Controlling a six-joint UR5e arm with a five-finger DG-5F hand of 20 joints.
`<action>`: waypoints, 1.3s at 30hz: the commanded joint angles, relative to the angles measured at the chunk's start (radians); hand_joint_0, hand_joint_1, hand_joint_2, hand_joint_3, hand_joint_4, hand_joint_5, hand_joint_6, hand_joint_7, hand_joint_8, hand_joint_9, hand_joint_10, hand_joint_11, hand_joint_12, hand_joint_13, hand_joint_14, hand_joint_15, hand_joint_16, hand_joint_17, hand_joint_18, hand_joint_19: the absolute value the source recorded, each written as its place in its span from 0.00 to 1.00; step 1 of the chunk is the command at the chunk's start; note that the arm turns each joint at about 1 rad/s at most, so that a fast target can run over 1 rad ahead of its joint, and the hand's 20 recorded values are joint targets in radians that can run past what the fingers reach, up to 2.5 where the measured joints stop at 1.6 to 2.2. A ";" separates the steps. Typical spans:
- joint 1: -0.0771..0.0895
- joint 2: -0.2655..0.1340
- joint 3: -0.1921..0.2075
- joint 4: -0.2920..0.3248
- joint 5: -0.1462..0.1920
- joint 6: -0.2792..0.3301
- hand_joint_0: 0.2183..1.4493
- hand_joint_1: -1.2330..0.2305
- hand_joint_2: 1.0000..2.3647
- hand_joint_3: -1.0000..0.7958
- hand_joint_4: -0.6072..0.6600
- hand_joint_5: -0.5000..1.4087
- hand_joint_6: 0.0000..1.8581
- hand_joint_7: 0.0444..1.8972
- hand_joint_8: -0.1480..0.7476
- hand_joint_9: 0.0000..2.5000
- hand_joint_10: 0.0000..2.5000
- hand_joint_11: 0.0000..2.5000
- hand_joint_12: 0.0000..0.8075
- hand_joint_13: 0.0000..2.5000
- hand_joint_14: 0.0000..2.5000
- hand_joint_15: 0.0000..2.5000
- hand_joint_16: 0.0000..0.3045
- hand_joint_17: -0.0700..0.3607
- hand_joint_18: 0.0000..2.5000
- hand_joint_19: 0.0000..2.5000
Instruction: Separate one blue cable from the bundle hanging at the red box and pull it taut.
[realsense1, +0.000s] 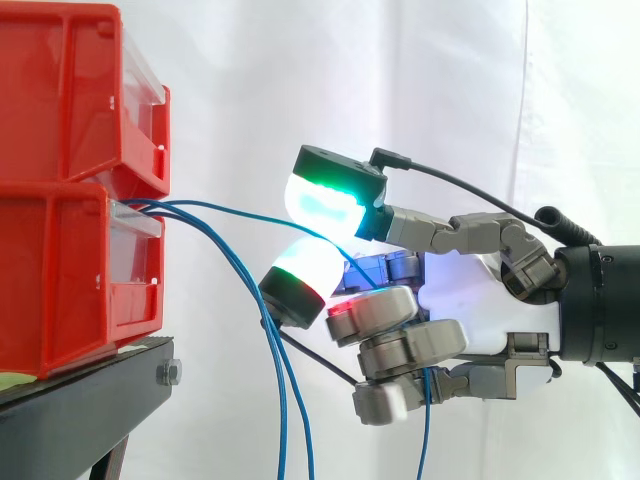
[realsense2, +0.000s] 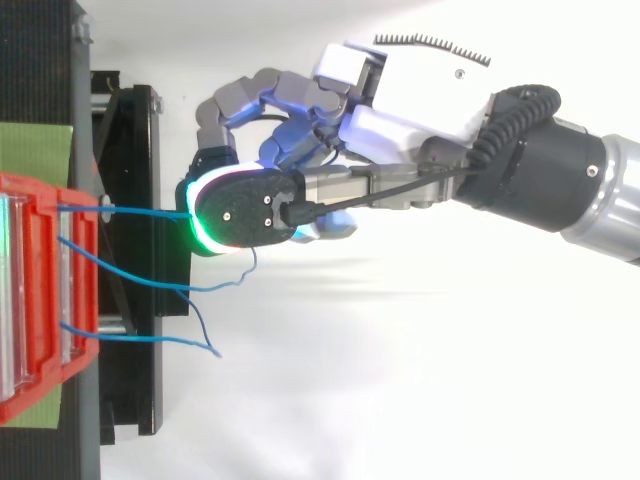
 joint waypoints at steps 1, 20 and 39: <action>0.000 0.000 0.000 0.003 0.001 0.000 0.36 0.44 0.01 0.36 0.57 0.15 0.51 0.62 0.47 0.33 0.39 0.54 0.34 0.36 0.60 0.45 0.12 0.35 0.41 0.60; 0.000 0.000 0.000 0.000 0.001 0.000 0.33 0.52 0.00 0.28 0.60 0.15 0.50 0.60 0.49 0.18 0.98 0.41 0.39 0.21 1.00 0.41 0.11 0.33 0.41 0.71; 0.002 -0.001 0.000 0.005 -0.001 -0.002 0.28 0.43 0.00 0.28 0.61 0.15 0.50 0.60 0.50 0.21 0.95 0.40 0.41 0.22 1.00 0.42 0.11 0.34 0.43 0.70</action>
